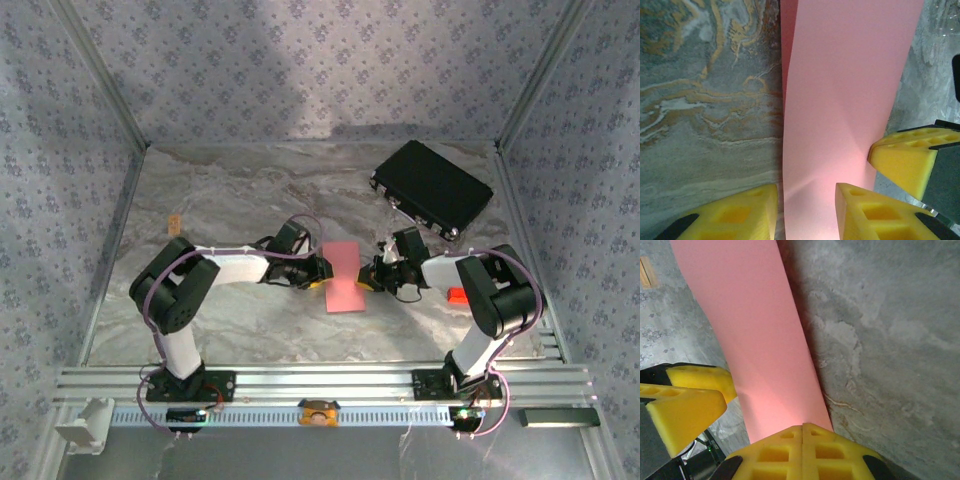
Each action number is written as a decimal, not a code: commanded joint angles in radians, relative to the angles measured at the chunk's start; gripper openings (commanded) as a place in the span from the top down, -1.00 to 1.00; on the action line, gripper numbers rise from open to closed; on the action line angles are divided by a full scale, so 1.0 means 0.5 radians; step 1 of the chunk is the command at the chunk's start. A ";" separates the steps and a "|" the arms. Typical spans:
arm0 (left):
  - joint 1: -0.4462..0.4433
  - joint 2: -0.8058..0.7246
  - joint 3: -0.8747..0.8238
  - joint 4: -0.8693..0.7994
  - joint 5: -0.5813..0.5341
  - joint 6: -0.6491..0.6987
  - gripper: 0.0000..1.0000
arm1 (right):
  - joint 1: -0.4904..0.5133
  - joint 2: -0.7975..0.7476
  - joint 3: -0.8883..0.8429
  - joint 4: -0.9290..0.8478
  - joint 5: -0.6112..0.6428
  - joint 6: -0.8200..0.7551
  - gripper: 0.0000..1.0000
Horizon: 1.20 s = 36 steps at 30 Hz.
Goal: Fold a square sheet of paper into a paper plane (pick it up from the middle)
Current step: Third fold the triangle at the center of the table.
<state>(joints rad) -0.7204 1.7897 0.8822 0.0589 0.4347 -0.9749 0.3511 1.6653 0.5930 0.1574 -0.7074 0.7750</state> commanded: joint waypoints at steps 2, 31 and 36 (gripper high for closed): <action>-0.012 0.031 0.010 0.043 0.046 -0.032 0.30 | 0.004 0.051 -0.055 -0.167 0.148 0.014 0.93; -0.013 0.032 -0.015 -0.002 -0.002 -0.035 0.31 | 0.000 0.038 -0.053 -0.170 0.145 0.012 0.92; -0.019 0.047 0.004 -0.076 -0.031 -0.015 0.28 | -0.004 0.036 -0.057 -0.163 0.145 0.015 0.92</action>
<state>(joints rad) -0.7208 1.7901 0.8822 0.0601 0.4335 -0.9958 0.3511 1.6642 0.5930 0.1570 -0.7063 0.7750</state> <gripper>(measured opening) 0.357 0.061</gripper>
